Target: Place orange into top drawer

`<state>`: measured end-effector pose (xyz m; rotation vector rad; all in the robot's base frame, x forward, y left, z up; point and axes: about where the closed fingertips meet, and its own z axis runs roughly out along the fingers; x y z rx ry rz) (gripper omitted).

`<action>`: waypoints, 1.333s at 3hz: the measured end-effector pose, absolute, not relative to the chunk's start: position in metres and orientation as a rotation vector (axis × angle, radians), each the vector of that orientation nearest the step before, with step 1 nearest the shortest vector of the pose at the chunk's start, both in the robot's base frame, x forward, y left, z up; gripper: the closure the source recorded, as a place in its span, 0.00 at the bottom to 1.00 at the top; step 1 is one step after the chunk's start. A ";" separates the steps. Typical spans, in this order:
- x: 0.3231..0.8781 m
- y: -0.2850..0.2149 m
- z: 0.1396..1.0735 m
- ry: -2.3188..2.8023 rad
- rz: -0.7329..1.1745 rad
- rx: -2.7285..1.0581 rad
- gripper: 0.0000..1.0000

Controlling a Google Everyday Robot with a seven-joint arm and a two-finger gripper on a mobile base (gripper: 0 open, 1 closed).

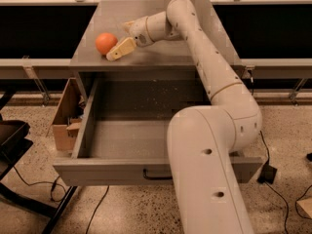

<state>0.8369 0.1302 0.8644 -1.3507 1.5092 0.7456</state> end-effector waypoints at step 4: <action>0.837 0.169 0.849 1.520 0.795 -1.417 1.00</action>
Offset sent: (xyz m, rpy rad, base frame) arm 0.0382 0.0227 0.0020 -0.0295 0.0174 0.0316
